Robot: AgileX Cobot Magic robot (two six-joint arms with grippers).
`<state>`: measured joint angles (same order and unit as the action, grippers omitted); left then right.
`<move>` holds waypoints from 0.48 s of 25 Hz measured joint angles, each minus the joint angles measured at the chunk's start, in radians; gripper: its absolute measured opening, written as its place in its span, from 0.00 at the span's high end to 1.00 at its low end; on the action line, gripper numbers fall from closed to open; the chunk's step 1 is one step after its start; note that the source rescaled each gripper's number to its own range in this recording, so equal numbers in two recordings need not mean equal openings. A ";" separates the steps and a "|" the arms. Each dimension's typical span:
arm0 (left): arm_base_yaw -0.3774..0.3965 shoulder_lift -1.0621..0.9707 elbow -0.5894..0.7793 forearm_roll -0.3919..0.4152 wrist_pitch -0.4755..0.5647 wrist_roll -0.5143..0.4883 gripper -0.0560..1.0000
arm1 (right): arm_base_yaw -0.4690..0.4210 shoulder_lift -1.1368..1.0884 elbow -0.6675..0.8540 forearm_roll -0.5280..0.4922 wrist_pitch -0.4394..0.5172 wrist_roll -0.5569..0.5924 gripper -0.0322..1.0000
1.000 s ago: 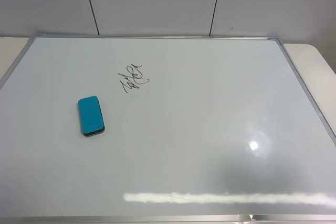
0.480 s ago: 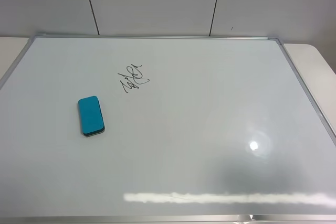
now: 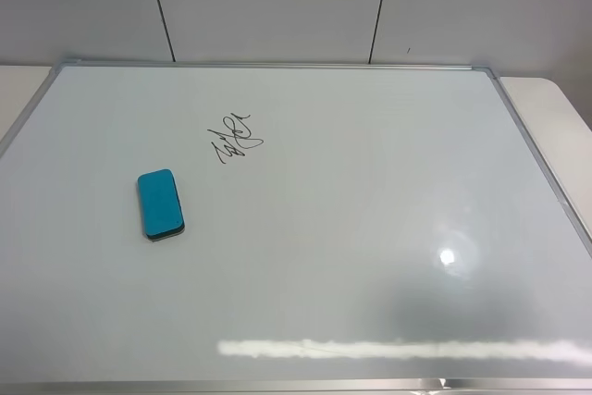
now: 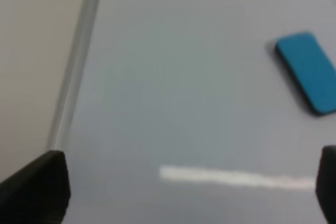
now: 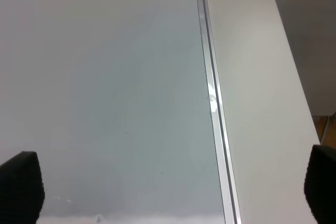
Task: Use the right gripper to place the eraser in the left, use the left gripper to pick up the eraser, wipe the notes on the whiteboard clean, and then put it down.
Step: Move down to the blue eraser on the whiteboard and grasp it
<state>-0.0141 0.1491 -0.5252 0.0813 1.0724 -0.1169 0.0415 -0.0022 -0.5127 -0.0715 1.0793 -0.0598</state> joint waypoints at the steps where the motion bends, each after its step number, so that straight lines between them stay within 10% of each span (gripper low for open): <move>1: 0.000 0.049 -0.018 0.000 0.005 -0.009 0.11 | 0.000 0.000 0.000 0.000 0.000 0.000 0.00; 12: -0.037 0.784 -0.315 -0.098 0.058 -0.091 0.11 | 0.000 0.000 0.000 0.000 0.000 0.000 0.00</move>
<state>-0.0513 0.9334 -0.8404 -0.0166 1.1309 -0.2076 0.0415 -0.0022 -0.5127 -0.0715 1.0793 -0.0598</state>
